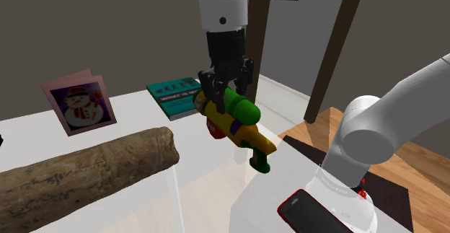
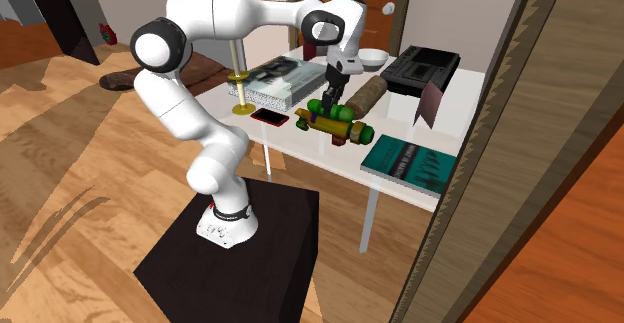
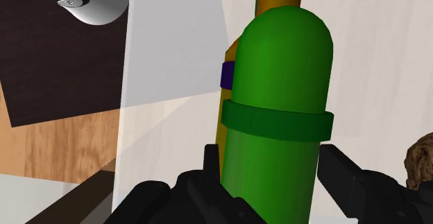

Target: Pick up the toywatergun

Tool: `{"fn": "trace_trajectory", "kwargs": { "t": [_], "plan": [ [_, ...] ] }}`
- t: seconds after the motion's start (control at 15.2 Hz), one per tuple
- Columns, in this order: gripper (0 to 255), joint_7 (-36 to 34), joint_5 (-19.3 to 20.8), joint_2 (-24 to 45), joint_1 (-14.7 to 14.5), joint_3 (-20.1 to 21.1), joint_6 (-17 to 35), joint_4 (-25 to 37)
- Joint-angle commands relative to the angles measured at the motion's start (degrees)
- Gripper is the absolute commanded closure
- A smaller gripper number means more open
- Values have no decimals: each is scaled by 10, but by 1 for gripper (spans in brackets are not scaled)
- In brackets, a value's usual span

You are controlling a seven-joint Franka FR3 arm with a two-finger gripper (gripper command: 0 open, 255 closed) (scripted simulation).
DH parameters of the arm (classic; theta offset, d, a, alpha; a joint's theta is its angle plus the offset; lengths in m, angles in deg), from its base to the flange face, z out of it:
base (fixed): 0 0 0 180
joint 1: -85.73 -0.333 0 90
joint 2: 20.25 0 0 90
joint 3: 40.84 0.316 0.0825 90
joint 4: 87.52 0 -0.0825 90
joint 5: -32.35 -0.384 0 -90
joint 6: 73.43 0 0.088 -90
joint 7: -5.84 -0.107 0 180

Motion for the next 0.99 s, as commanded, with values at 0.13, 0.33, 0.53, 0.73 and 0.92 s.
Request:
{"fn": "trace_trajectory", "kwargs": {
  "t": [0.13,0.33,0.53,0.73,0.92],
  "plan": [
    [255,0,0,0,0,0,1,-3],
    [255,-1,1,1,0,0,-6,5],
    [255,-4,4,4,2,-4,-28,30],
    [255,-6,7,8,3,-7,-50,55],
    [255,-9,10,13,5,-10,-72,82]
  ]
}}
